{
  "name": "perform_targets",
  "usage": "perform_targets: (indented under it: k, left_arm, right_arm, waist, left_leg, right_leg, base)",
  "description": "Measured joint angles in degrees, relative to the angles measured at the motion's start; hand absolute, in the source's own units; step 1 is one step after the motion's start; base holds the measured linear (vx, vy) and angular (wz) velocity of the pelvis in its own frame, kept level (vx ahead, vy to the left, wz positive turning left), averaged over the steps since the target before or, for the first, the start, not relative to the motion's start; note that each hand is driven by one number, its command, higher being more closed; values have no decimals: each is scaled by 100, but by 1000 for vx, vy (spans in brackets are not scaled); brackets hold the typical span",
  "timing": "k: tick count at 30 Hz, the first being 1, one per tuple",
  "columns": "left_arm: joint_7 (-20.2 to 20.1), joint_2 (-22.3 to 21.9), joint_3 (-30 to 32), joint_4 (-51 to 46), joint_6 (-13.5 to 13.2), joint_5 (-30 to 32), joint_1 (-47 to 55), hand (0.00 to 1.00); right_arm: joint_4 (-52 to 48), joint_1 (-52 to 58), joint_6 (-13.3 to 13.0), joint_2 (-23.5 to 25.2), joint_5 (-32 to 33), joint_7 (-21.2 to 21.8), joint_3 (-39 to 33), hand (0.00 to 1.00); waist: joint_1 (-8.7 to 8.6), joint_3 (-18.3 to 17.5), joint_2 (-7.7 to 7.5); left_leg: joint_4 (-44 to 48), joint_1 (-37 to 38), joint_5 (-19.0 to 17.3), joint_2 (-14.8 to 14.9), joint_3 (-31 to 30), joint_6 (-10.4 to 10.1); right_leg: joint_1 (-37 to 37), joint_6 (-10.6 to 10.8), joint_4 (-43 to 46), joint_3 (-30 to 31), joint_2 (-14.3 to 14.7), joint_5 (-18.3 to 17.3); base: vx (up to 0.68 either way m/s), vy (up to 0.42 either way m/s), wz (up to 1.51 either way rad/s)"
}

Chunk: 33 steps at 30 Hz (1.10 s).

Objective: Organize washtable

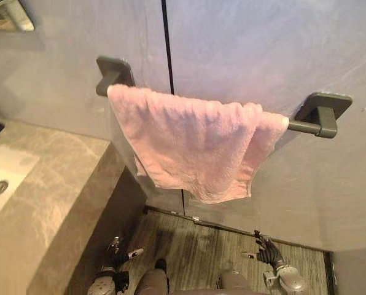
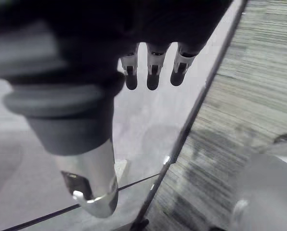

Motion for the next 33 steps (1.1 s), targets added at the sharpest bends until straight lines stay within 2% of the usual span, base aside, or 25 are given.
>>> perform_targets:
  k: [1, 2, 4, 5, 6, 7, 8, 9, 10, 11, 13, 14, 15, 17, 18, 20, 28, 33]
  left_arm:
    - [36, -180, -46, 34, 11, -15, -22, 0]
    - [40, -331, -205, 34, 10, -112, -1, 0]
    - [37, -396, -482, 37, 12, -159, -36, 0]
    - [41, -395, -485, 52, 15, -173, -6, 0]
    - [42, -388, -458, 63, 17, -173, 2, 0]
    - [41, -349, -450, 63, 16, -170, 11, 0]
    - [40, -335, -450, 55, 17, -170, -26, 0]
    - [37, -341, -452, 52, 18, -169, -28, 0]
    - [33, -352, -452, 49, 19, -169, -21, 0]
    - [30, -353, -450, 48, 22, -169, -22, 0]
    - [26, -350, -450, 3, 23, -167, -56, 0]
    - [23, -325, -449, -11, 25, -167, -71, 0]
    - [14, -261, -456, -22, 27, -162, -48, 0]
    - [-24, -197, -456, -22, 65, -144, -26, 0]
    - [-78, -115, -467, -23, 72, -90, -11, 0]
    - [-80, -58, -462, 10, 95, -56, -5, 0]
    - [-89, -8, -449, 194, 117, 138, 248, 0]
    - [-80, -11, -389, 225, 110, 127, 215, 0]
  right_arm:
    - [-22, -57, -23, -90, 23, -14, -13, 0]
    - [-7, -24, -27, -163, 101, -78, -21, 0]
    - [66, 0, -26, -265, 122, -167, -34, 0]
    - [201, -68, -16, -270, 124, -227, -44, 0]
    - [205, -90, -10, -227, 124, -234, -50, 0]
    - [182, -104, -11, -158, 134, -246, -108, 0]
    - [153, -103, -13, -129, 158, -247, -130, 0]
    - [146, -83, -14, -121, 164, -244, -130, 0]
    - [144, -41, -14, -114, 165, -239, -129, 0]
    - [145, 29, -12, -101, 164, -234, -130, 0]
    - [157, 91, -1, -57, 165, -233, -187, 0]
    - [205, 87, 26, 47, 170, -236, -326, 0]
    - [226, 107, 29, 137, 182, -235, -382, 0]
    - [227, 106, 27, 194, 205, -235, -408, 0]
    - [231, 107, 28, 298, 206, -245, -550, 0]
    - [344, 71, 36, 336, 205, -265, -577, 0]
    - [597, 160, 101, 446, 201, -325, -564, 0]
    - [687, 205, 105, 447, 202, -327, -502, 0]
  waist:
    - [-4, 72, 196]
    - [-110, 90, 290]
    - [-104, 144, 509]
    - [-95, 148, 540]
    - [-81, 151, 510]
    - [-103, 206, 391]
    - [-101, 248, 303]
    - [-101, 248, 258]
    - [-109, 229, 279]
    - [-116, 170, 379]
    - [-195, 121, 461]
    - [-283, 61, 538]
    - [-354, 9, 472]
    - [-363, -85, 453]
    - [-368, -189, 458]
    - [-361, -201, 501]
    - [-375, -265, 469]
    - [-359, -224, 390]
  left_leg:
    - [-136, -64, 185, 150, -168, -61]
    - [-410, -145, 571, 267, -196, 20]
    - [-974, -119, 1188, 554, 177, 3]
    - [-953, -101, 1181, 631, 572, 11]
    - [-859, -60, 1119, 607, 805, 25]
    - [-518, -55, 934, 479, 961, 100]
    - [100, -65, 590, 373, 1105, 151]
    - [509, -61, 339, 354, 1216, 209]
    - [985, 39, 8, 405, 1437, 318]
    - [1265, 276, -285, 541, 1704, 356]
    - [989, 683, -548, 649, 2008, 323]
    - [436, 845, -464, 572, 2126, 268]
    - [-199, 1056, -270, 422, 2134, 311]
    - [-891, 1256, 30, 295, 2116, 380]
    - [-1605, 1434, 431, 172, 2024, 410]
    - [-2031, 1593, 649, 136, 2024, 464]
    - [-2146, 1666, 737, 55, 1995, 530]
    - [-2067, 1341, 847, 0, 1644, 563]
  right_leg:
    - [51, -92, -113, -288, 123, -34]
    - [71, -215, -152, -697, 238, 33]
    - [110, -523, -352, -1266, 453, 241]
    - [115, -660, -457, -1523, 502, 361]
    - [111, -751, -511, -1676, 485, 433]
    - [91, -849, -529, -1903, 348, 500]
    - [67, -912, -551, -2126, 199, 593]
    - [79, -917, -628, -2268, 134, 658]
    - [143, -904, -755, -2448, 96, 756]
    - [192, -881, -884, -2630, 105, 848]
    - [288, -799, -995, -2971, 82, 919]
    - [382, -728, -1127, -3190, 60, 1014]
    - [518, -615, -1437, -3310, 38, 1140]
    - [612, -579, -1751, -3449, 47, 1342]
    - [679, -541, -2103, -3564, 90, 1562]
    - [769, -514, -2327, -3599, 154, 1734]
    - [836, -436, -2469, -3497, 170, 1914]
    - [773, -418, -2497, -3864, 126, 1919]
  base:
    - [-301, -446, 119]
    - [-275, -339, 141]
    - [-261, -249, 133]
    - [-233, -203, 100]
    - [-179, -177, 93]
    - [-164, -167, 91]
    - [-172, -144, 88]
    - [-156, -102, 82]
    - [-128, -27, 80]
    - [-110, 7, 89]
    - [-111, 91, 105]
    - [-174, 166, 121]
    - [-131, 124, 93]
    - [-112, 98, 52]
    - [-120, 85, 43]
    - [-162, 81, 21]
    - [-109, 37, -5]
    - [-23, 8, 40]
